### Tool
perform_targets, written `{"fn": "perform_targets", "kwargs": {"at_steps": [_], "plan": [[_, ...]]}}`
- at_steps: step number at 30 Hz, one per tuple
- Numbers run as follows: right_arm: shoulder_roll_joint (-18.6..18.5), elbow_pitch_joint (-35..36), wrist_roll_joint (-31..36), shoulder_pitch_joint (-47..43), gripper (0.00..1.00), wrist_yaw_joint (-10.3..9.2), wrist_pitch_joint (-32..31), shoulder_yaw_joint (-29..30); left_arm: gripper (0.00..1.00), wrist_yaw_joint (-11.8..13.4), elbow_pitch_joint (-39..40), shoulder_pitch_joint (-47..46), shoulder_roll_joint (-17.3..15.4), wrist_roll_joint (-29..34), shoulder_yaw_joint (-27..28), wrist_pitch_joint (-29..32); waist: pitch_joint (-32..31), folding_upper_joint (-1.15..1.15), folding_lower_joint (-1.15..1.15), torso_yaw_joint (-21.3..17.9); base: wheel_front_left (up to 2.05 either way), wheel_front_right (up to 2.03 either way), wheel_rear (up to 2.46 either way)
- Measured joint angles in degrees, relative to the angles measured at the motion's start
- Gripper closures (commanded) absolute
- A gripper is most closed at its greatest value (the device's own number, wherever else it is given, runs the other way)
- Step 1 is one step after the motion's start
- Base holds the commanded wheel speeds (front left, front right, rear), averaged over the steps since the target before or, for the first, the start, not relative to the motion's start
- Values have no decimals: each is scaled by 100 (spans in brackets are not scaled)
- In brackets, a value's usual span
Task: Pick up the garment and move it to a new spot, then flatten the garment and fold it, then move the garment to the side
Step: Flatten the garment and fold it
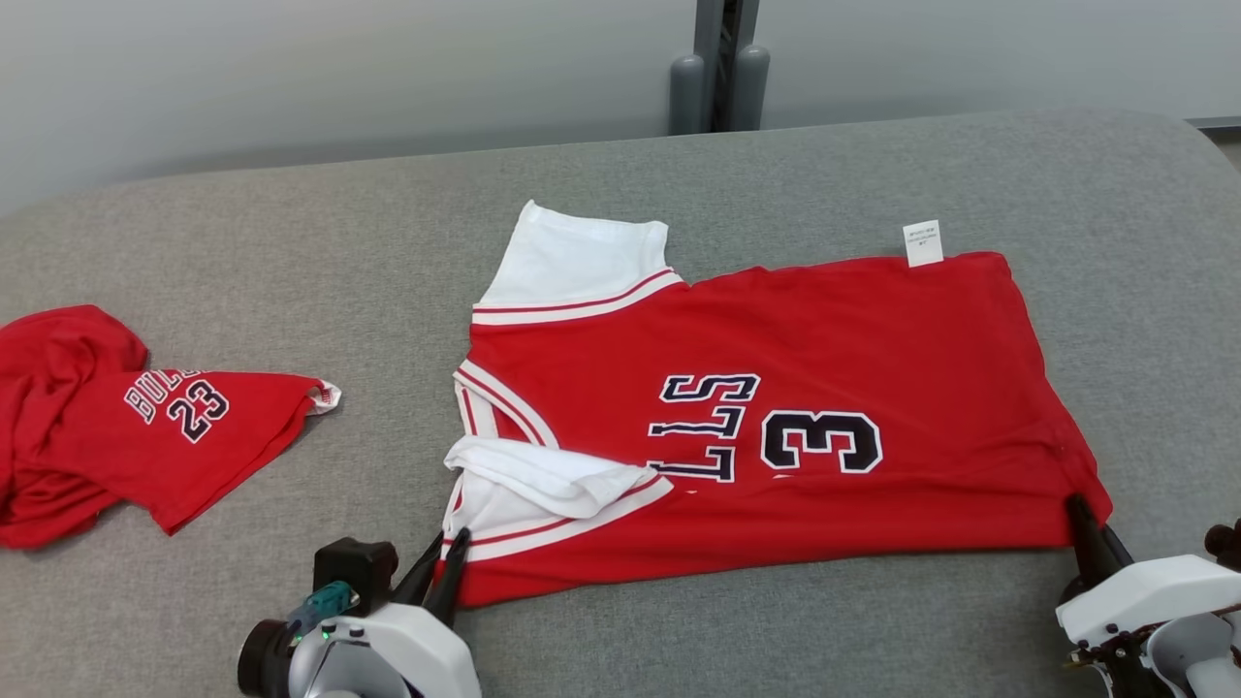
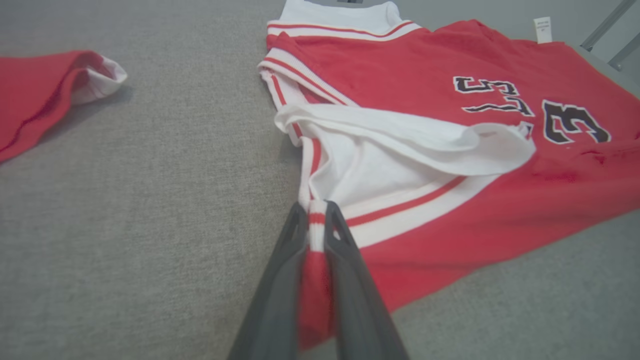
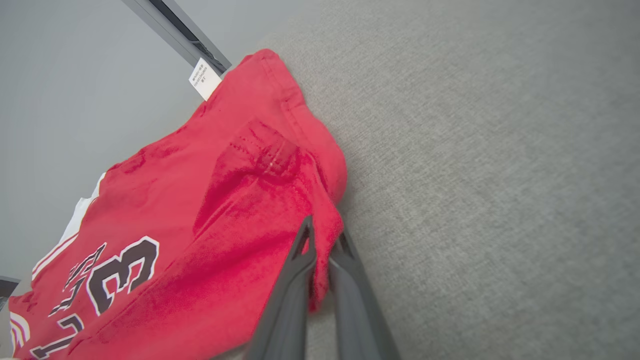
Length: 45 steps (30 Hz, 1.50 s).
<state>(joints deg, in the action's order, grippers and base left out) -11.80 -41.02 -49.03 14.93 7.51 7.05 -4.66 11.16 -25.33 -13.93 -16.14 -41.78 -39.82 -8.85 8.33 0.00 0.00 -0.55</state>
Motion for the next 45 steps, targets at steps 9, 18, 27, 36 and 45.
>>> {"fn": "perform_targets", "kwargs": {"at_steps": [9,18,27,36,45], "plan": [[-110,489,-3,-215,100,1,-260,73,100,8,319,131,-426,153,-181,254,-51,0,0,-138,0,0,0],[-114,869,102,-626,100,7,-1063,419,100,-36,1085,448,-1001,225,-421,858,-162,0,0,-136,0,0,0],[86,1394,264,-1195,100,5,-1980,1023,100,26,1863,769,-1395,167,-559,1329,-196,0,0,-72,0,0,0],[454,2124,734,-1519,0,0,-2537,1693,0,113,2146,940,-1419,32,-595,1470,-222,0,0,-79,0,0,0],[631,2929,1434,-1412,0,-1,-2357,2002,0,408,2254,816,-1272,-12,-140,892,-243,0,0,-30,0,0,0]]}}
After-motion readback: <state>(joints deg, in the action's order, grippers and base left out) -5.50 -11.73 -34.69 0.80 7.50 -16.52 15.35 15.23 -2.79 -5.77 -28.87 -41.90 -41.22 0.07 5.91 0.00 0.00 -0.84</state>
